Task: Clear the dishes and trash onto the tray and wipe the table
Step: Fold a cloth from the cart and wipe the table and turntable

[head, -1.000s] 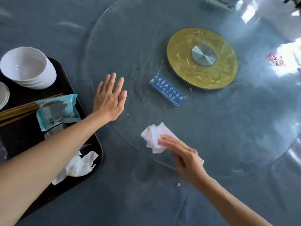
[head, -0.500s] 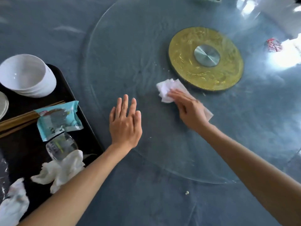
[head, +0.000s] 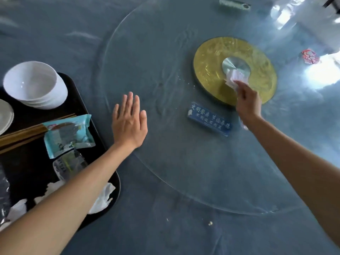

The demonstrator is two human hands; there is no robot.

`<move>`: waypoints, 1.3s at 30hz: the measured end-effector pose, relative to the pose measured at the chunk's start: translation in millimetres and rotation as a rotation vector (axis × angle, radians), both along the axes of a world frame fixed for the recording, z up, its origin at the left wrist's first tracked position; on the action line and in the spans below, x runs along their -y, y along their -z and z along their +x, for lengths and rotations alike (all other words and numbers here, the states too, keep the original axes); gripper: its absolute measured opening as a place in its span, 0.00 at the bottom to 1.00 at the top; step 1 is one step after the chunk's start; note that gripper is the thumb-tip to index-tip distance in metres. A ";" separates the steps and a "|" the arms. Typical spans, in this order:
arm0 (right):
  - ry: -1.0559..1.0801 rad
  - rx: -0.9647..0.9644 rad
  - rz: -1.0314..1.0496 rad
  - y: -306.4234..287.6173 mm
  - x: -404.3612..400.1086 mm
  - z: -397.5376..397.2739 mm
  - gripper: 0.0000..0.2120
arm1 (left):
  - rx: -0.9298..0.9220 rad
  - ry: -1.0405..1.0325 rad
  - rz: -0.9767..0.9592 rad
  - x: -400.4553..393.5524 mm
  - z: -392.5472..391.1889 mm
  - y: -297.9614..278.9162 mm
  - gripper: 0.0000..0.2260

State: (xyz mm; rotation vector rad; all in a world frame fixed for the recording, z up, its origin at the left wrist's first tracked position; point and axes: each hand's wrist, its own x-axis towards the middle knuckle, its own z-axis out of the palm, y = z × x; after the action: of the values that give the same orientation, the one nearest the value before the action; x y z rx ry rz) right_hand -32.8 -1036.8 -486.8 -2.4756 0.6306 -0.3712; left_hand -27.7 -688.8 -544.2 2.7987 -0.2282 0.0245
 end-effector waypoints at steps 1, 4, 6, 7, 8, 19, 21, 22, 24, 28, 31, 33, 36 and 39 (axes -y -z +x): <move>0.010 -0.035 -0.019 4.4 -0.8 24.4 0.19 | 0.005 -0.009 0.010 3.7 -4.3 0.8 0.28; -0.032 -0.055 -0.099 14.8 -36.8 65.6 0.20 | 0.029 -0.067 -0.005 9.9 -15.9 1.0 0.27; -0.220 -0.068 -0.154 17.2 -69.7 68.0 0.19 | 0.012 -0.103 -0.035 15.6 -27.4 0.2 0.28; -0.317 -0.077 -0.161 16.9 -81.8 63.1 0.18 | 0.005 -0.110 -0.043 19.2 -35.0 -1.2 0.28; -0.398 -0.075 -0.154 16.0 -89.6 55.1 0.18 | 0.006 -0.115 -0.052 22.5 -41.7 -3.4 0.28; -0.993 -0.091 0.252 10.6 -87.0 -198.9 0.29 | -0.011 0.165 0.051 -26.5 52.9 -14.3 0.21; -0.551 0.038 0.226 6.0 -56.9 -164.0 0.30 | 0.003 0.150 0.060 -32.0 48.3 -8.8 0.24; -0.322 0.095 0.181 1.6 -39.5 -133.5 0.27 | 0.004 0.135 0.051 -30.2 40.7 -6.5 0.26; -0.019 0.084 0.094 -3.7 -14.3 -67.5 0.19 | -0.003 0.096 0.049 -21.1 21.3 -3.1 0.27; -0.004 -0.058 -0.013 8.9 -27.3 10.4 0.20 | 0.002 0.022 0.040 -7.0 -10.1 1.4 0.26; -0.356 0.002 -0.049 13.0 -91.7 -2.4 0.20 | 0.021 -0.032 0.014 5.0 -34.1 3.0 0.25; -0.656 0.025 0.031 18.6 -131.0 -52.7 0.21 | 0.042 -0.043 -0.029 6.1 -41.2 -1.7 0.22; -0.925 -0.044 0.226 21.6 -169.3 -159.2 0.24 | 0.074 -0.031 -0.176 -5.8 -28.1 -16.0 0.19; -0.891 -0.004 0.350 11.1 -160.2 -214.8 0.26 | 0.087 -0.017 -0.252 -3.4 3.5 -25.6 0.18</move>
State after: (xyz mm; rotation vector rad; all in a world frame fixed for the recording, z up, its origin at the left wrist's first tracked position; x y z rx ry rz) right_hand -247.6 -876.6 -497.9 -2.1477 -0.4012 0.0911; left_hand -24.2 -685.4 -518.6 2.5512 -0.2070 0.1672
